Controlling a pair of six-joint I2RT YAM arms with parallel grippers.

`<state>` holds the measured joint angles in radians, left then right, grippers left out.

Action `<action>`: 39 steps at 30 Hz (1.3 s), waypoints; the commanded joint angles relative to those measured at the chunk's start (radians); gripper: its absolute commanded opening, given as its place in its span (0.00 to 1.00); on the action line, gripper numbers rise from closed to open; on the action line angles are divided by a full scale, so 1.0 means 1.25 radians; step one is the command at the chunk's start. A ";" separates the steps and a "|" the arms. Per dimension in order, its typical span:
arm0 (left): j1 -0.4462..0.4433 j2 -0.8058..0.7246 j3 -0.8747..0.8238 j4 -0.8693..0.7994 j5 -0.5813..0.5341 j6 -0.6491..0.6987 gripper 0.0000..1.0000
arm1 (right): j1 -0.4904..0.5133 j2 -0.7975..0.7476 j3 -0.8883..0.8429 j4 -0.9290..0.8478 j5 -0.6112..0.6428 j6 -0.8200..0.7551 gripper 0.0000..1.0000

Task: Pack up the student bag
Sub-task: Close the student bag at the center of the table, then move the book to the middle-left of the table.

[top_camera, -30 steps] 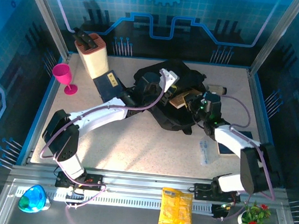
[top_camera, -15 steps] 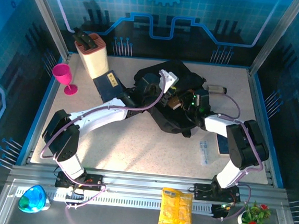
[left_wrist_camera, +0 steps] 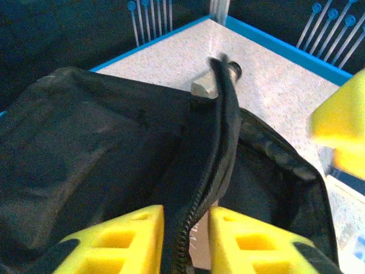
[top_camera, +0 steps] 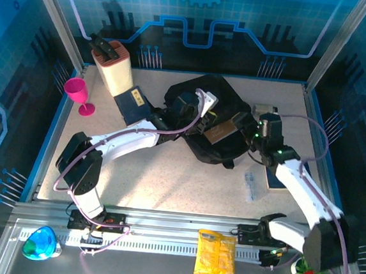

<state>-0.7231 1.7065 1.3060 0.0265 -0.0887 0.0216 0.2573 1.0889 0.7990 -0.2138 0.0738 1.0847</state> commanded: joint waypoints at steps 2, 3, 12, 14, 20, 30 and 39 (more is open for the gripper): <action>0.003 -0.049 0.005 -0.116 0.007 -0.130 0.63 | -0.020 -0.078 0.006 -0.167 0.099 -0.147 0.91; 0.007 -0.061 0.005 -0.146 0.004 -0.158 0.68 | -0.022 -0.084 0.018 -0.179 0.099 -0.168 0.91; 0.155 -0.141 -0.143 -0.226 -0.096 -0.337 0.86 | -0.025 0.008 0.114 -0.173 0.004 -0.261 0.94; 0.210 -0.140 -0.176 -0.226 -0.104 -0.369 0.87 | -0.017 0.033 0.122 -0.159 -0.023 -0.263 0.96; 0.332 -0.075 -0.182 -0.227 -0.121 -0.382 0.89 | 0.024 0.077 0.140 -0.133 -0.047 -0.269 0.98; 0.458 0.125 -0.045 -0.256 -0.105 -0.449 0.68 | 0.039 0.078 0.136 -0.127 -0.061 -0.259 0.96; 0.469 0.272 0.109 -0.388 -0.175 -0.441 0.51 | 0.039 0.061 0.134 -0.140 -0.049 -0.260 0.93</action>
<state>-0.1440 2.0071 1.3964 -0.3485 -0.2634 -0.5251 0.2947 1.1919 0.9443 -0.3817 0.0143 0.7689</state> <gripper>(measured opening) 0.506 0.930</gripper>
